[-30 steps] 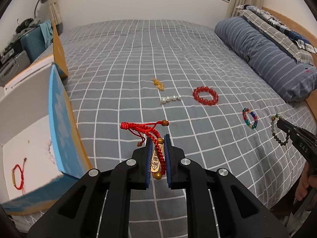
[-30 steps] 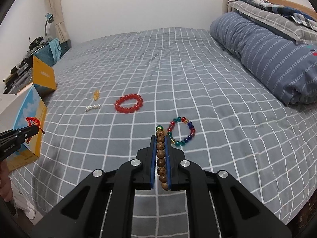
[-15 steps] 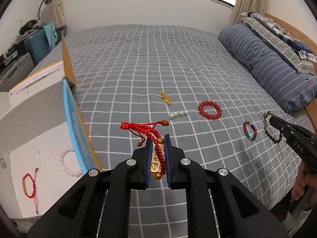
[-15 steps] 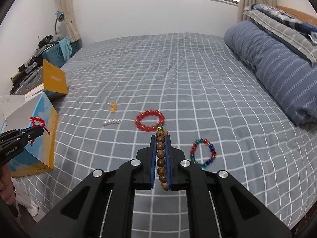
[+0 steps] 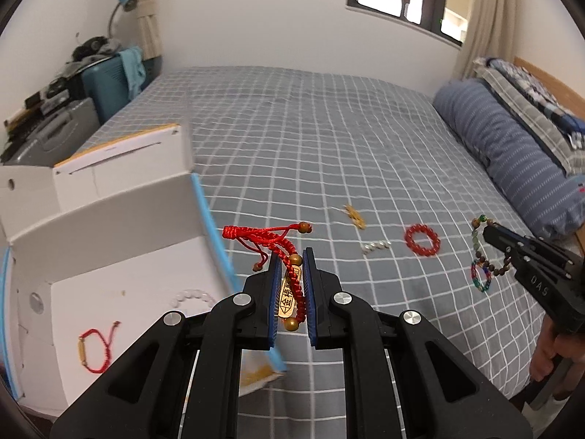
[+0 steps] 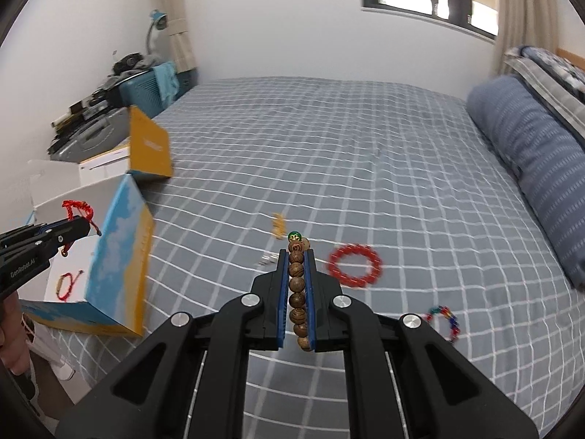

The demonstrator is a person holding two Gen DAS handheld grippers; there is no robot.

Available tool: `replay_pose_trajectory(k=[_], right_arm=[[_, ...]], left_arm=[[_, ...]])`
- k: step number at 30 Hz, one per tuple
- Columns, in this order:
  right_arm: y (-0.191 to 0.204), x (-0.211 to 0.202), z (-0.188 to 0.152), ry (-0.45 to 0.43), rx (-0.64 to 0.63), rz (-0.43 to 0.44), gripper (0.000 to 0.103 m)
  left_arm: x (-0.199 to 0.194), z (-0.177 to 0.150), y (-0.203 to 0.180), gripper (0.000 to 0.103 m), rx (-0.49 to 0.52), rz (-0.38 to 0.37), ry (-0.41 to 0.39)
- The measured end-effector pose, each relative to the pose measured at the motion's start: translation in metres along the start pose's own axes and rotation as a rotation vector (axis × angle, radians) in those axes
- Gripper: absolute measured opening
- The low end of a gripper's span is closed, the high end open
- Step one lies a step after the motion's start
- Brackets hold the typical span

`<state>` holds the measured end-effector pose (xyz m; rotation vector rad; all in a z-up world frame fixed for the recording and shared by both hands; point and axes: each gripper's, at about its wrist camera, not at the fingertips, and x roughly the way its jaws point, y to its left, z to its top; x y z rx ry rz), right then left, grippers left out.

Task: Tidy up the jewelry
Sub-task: 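Carry both bracelets over the white box and lower them inside, then open both tools to drop the bracelets into the box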

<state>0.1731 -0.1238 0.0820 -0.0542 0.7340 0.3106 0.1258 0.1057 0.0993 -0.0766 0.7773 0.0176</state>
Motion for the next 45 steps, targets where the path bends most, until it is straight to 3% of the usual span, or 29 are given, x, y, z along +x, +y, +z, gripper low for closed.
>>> replay_pose_trajectory(k=[16, 28, 37, 45], right_arm=[[0.119, 0.013, 0.035, -0.019, -0.123, 0.175, 0.007], [0.214, 0.026, 0.045, -0.012, -0.219, 0.293, 0.007], [0.273, 0.043, 0.032, 0.034, -0.267, 0.364, 0.007], [0.291, 0.076, 0.009, 0.12, -0.27, 0.36, 0.007]], left_arm=[[-0.038, -0.007, 0.096, 0.011, -0.124, 0.135, -0.035], [-0.055, -0.027, 0.166, 0.011, -0.209, 0.221, -0.018], [-0.051, -0.05, 0.204, 0.011, -0.257, 0.263, 0.032], [-0.028, -0.072, 0.221, 0.011, -0.289, 0.27, 0.103]])
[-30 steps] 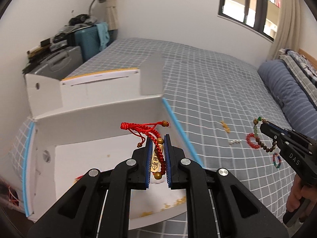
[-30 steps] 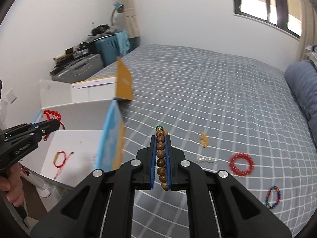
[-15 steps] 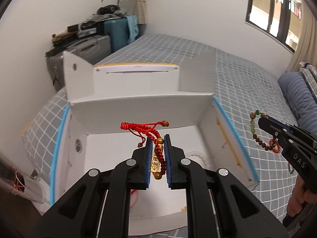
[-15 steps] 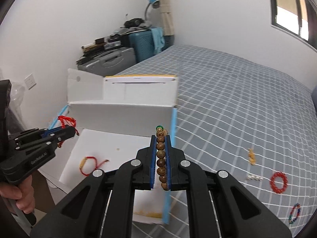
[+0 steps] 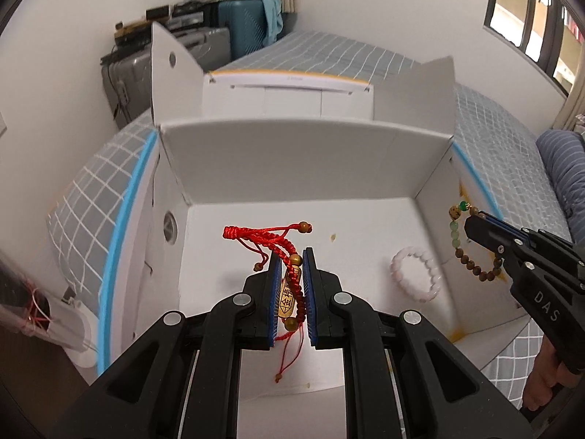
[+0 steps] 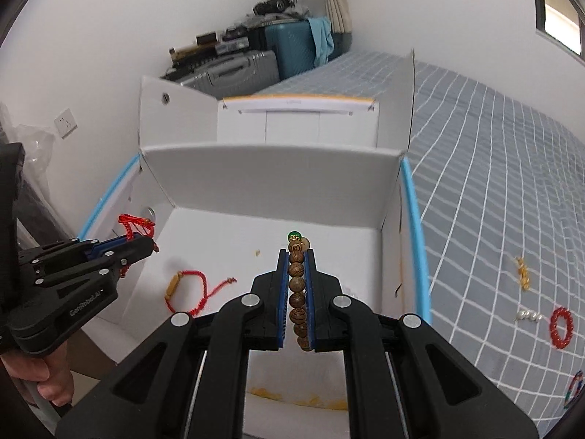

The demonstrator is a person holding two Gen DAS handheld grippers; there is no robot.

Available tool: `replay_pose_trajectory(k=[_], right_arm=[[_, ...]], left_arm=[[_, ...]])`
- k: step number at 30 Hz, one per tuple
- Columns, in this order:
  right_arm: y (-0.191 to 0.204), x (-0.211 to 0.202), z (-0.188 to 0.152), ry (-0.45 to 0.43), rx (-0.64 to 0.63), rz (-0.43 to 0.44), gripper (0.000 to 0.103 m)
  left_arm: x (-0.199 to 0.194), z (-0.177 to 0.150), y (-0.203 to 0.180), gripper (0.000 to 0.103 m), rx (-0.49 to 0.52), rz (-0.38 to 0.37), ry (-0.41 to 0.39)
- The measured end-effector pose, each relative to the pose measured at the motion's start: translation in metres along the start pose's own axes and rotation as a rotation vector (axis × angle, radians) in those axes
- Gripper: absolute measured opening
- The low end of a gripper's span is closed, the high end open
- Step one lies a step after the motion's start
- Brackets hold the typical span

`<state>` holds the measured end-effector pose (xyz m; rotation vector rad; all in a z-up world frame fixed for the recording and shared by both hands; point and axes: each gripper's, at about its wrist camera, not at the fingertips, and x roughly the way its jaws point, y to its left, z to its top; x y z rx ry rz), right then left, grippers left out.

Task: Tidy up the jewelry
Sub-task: 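Open both tools to drop the bracelets into the box, then move both tools away from the box over the remaining jewelry on the bed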

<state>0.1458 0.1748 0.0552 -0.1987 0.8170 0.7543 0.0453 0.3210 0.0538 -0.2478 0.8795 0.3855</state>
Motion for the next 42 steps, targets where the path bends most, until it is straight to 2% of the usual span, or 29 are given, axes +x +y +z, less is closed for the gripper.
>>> replay_pose_trajectory(k=[8, 16, 18, 19, 20, 21, 22, 24, 25, 26, 31, 33, 40, 42], right_arm=[[-0.001, 0.025, -0.015, 0.075, 0.017, -0.006, 0.007], [0.002, 0.029, -0.022, 0.103, 0.002, -0.022, 0.01], [0.003, 0.027, -0.022, 0.099, -0.001, -0.019, 0.02], [0.004, 0.025, -0.021, 0.093, 0.0, -0.014, 0.036], [0.003, 0.022, -0.02, 0.082, 0.003, -0.009, 0.044], [0.003, 0.018, -0.019, 0.066, 0.006, -0.015, 0.046], [0.004, 0.015, -0.018, 0.059, 0.003, -0.019, 0.046], [0.003, 0.008, -0.015, 0.041, -0.001, -0.02, 0.055], [0.003, 0.004, -0.014, 0.031, 0.002, -0.02, 0.065], [0.002, 0.0, -0.013, 0.019, 0.005, -0.021, 0.069], [-0.009, -0.022, -0.006, -0.033, 0.017, -0.05, 0.083], [-0.016, -0.031, -0.003, -0.057, 0.025, -0.069, 0.087], [-0.042, -0.061, 0.0, -0.123, 0.044, -0.114, 0.095], [-0.049, -0.068, -0.001, -0.137, 0.048, -0.126, 0.095]], left_arm=[[0.023, -0.014, 0.004, 0.011, -0.015, 0.005, 0.058], [0.02, -0.016, 0.004, 0.013, -0.021, 0.001, 0.055], [0.02, -0.016, 0.005, 0.014, -0.02, 0.011, 0.055], [0.019, -0.014, 0.005, 0.014, -0.02, 0.01, 0.054], [0.018, -0.014, 0.005, 0.017, -0.018, 0.01, 0.052], [0.015, -0.013, 0.006, 0.025, -0.018, 0.01, 0.048], [0.014, -0.012, 0.004, 0.028, -0.018, 0.012, 0.043], [0.009, -0.01, 0.003, 0.034, -0.019, 0.013, 0.027], [0.007, -0.009, 0.003, 0.036, -0.02, 0.012, 0.021], [0.003, -0.007, 0.002, 0.042, -0.021, 0.01, 0.012], [-0.014, -0.001, -0.006, 0.059, -0.024, -0.001, -0.034], [-0.02, 0.002, -0.01, 0.069, -0.026, -0.004, -0.061], [-0.037, 0.009, -0.034, 0.081, -0.003, -0.012, -0.105], [-0.041, 0.01, -0.044, 0.088, 0.003, -0.022, -0.121]])
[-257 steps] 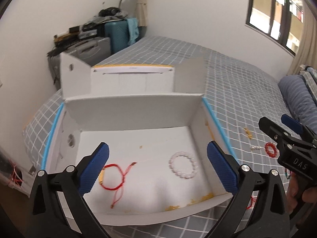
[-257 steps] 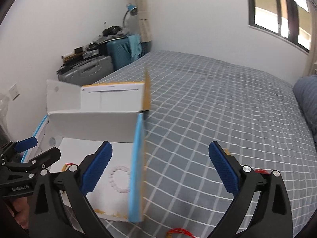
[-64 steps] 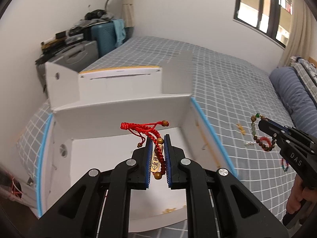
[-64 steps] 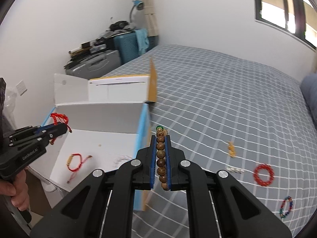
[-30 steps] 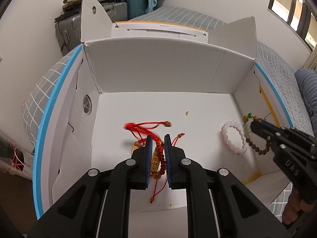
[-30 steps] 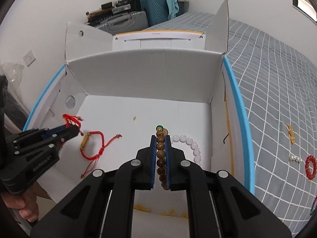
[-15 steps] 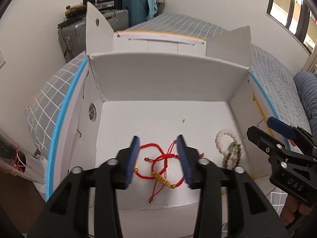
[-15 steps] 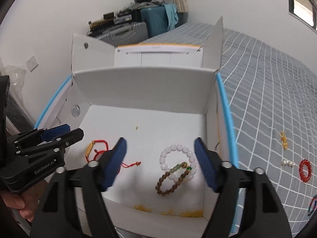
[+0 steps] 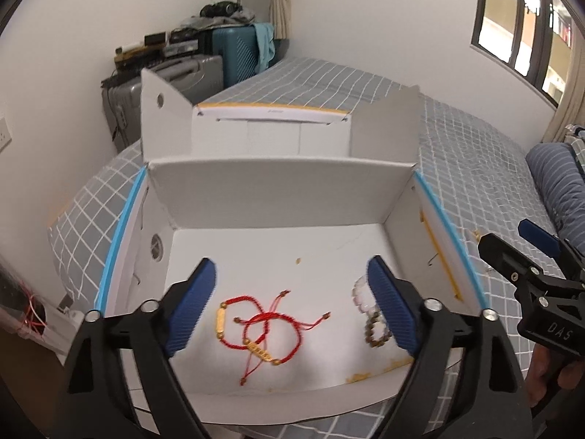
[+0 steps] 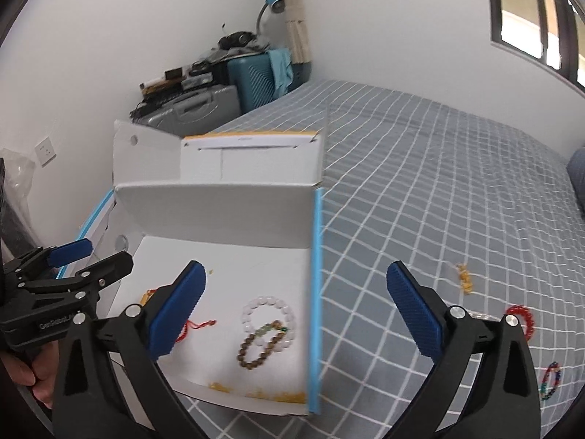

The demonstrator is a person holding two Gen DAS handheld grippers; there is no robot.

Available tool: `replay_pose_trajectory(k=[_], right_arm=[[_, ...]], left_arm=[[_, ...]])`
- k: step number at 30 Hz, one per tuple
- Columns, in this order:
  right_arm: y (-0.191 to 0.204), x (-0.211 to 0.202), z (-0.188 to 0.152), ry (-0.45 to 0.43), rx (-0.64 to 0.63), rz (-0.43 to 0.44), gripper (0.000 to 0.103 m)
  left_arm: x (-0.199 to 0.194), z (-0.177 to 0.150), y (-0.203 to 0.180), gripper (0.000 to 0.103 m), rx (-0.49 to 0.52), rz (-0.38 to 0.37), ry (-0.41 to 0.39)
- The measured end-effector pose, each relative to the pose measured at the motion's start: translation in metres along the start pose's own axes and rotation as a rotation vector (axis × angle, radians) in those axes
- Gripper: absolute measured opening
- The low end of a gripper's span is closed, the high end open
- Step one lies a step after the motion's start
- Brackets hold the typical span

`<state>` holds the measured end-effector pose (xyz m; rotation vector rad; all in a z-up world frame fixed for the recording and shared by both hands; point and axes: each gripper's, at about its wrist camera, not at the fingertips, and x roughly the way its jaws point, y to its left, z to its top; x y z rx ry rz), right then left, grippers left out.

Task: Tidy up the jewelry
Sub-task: 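Move both tools away from the box over the remaining jewelry on the bed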

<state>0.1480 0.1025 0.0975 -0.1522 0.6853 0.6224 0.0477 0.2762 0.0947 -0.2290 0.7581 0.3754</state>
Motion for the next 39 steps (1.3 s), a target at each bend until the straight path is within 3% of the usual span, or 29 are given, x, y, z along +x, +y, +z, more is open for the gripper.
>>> replay_pose_trajectory(k=[9, 23, 39], right_arm=[[-0.05, -0.03, -0.005, -0.048, 0.053, -0.079, 0.095], [-0.147, -0.071, -0.031, -0.068, 0.168, -0.248, 0.095], [-0.275, -0.096, -0.108, -0.006, 0.348, -0.453, 0.095]], left_arm=[[-0.004, 0.008, -0.052, 0.097, 0.057, -0.059, -0.031], [0.009, 0.006, -0.151, 0.097, 0.178, -0.179, -0.029], [0.054, -0.022, -0.276, 0.097, 0.314, -0.309, 0.02]])
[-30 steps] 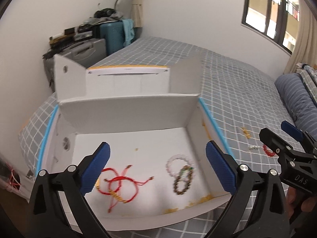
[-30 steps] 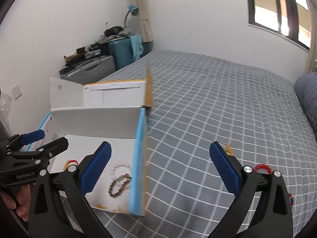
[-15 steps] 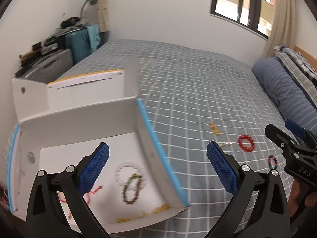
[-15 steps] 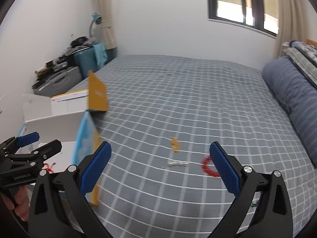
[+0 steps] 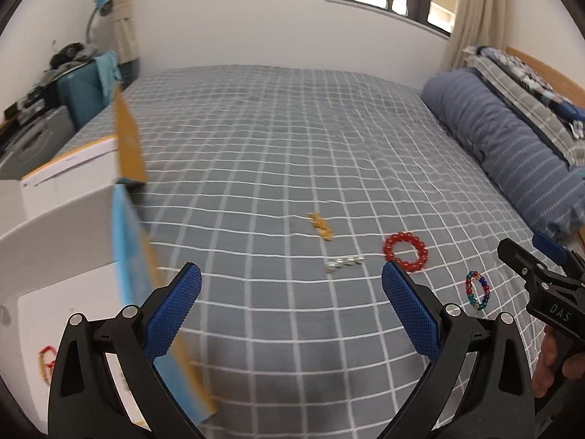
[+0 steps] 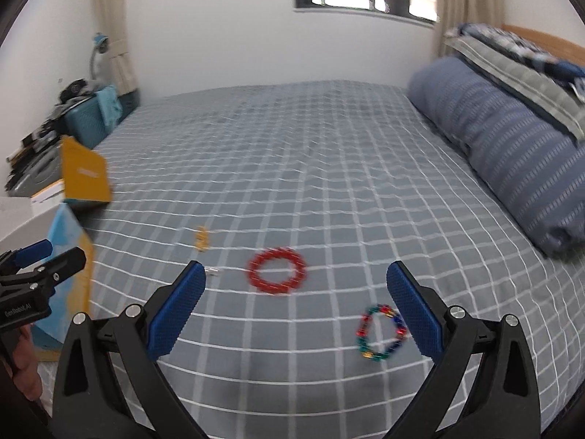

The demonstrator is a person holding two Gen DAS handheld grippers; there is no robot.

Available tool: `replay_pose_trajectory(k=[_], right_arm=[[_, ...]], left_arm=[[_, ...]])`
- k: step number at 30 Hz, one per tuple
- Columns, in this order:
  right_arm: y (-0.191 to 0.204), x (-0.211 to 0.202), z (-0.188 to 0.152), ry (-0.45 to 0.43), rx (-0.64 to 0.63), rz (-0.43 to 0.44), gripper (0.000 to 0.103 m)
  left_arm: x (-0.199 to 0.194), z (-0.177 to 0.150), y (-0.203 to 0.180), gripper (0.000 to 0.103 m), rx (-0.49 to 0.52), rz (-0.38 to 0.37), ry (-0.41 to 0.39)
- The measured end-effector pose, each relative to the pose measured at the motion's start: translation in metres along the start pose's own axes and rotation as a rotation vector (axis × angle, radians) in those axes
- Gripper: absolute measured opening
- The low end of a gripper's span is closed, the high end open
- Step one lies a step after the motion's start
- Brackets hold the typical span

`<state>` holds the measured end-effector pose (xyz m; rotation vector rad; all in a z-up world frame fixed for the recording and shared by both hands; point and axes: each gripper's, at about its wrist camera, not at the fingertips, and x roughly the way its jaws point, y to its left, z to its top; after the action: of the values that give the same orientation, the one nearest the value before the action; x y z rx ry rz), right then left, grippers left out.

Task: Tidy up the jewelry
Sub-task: 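Move both tools away from the box over the remaining jewelry on the bed, then grasp the pearl earrings with the left tool while the right tool grasps the multicolour bead bracelet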

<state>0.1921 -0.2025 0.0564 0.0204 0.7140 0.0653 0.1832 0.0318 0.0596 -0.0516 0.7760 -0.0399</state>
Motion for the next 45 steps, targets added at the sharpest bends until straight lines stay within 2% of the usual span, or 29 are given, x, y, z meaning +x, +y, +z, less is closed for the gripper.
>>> replay_pose_trajectory(k=[11, 22, 26, 31, 34, 40, 45], right_arm=[[-0.073, 0.049, -0.042, 0.077, 0.095, -0.084, 0.095], [-0.092, 0.083, -0.064, 0.137, 0.111, -0.122, 0.095], [-0.093, 0.091, -0.07, 0.158, 0.117, -0.12, 0.095], [-0.095, 0.098, -0.076, 0.186, 0.127, -0.103, 0.087], [-0.094, 0.1, -0.078, 0.198, 0.127, -0.101, 0.082], [-0.09, 0.102, -0.078, 0.209, 0.112, -0.094, 0.063], [-0.088, 0.103, -0.077, 0.212, 0.1, -0.093, 0.048]], left_arm=[[0.087, -0.011, -0.041, 0.097, 0.042, -0.073, 0.049], [0.141, -0.019, -0.051, 0.097, 0.054, -0.08, 0.071], [0.154, -0.021, -0.051, 0.097, 0.063, -0.057, 0.075], [0.165, -0.023, -0.049, 0.096, 0.057, -0.06, 0.1], [0.168, -0.024, -0.049, 0.083, 0.055, -0.048, 0.11], [0.168, -0.026, -0.05, 0.061, 0.068, -0.05, 0.113], [0.168, -0.027, -0.052, 0.038, 0.089, -0.054, 0.121]])
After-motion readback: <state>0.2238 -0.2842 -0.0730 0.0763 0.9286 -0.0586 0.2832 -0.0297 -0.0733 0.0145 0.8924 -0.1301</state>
